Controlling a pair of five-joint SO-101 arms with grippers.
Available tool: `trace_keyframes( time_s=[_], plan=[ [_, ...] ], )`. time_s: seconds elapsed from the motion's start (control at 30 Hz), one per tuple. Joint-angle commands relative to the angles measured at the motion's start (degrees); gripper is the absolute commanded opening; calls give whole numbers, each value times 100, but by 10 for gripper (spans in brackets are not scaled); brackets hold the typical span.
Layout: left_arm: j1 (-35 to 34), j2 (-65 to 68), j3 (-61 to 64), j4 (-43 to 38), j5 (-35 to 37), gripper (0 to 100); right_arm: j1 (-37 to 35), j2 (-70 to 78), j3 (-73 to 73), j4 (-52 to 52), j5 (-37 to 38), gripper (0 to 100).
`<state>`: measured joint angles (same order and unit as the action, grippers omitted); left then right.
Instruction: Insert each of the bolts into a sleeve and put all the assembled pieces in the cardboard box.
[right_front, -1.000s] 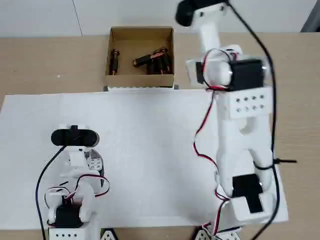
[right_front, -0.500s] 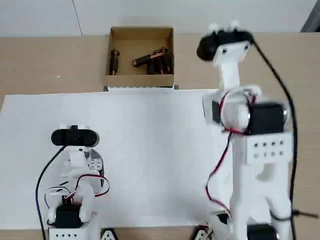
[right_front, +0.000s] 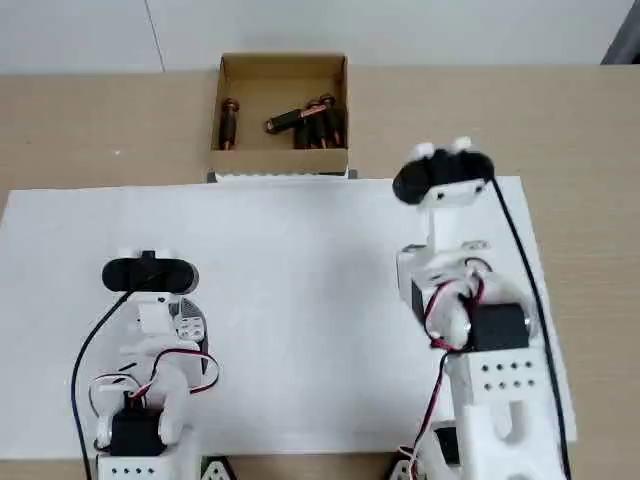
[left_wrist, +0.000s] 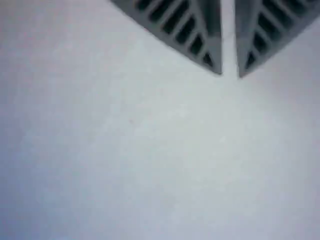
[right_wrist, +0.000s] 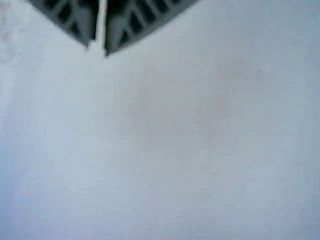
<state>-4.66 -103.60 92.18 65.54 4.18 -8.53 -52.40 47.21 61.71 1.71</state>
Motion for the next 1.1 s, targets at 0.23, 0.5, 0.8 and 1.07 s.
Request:
trace_keyframes(
  time_s=[0.23,0.5,0.8,1.07],
  plan=[
    [-35,-53,-13,-35,35,7,66,-1631,2444,-1842,-53,2],
    [-35,-53,-13,-35,35,7,286,-2993,3780,-2633,-44,2],
    [-35,-53,-13,-35,35,7,593,-4382,4765,-2607,-18,2],
    [-35,-53,-13,-35,35,7,585,-5156,4932,-2141,-44,2]
  ],
)
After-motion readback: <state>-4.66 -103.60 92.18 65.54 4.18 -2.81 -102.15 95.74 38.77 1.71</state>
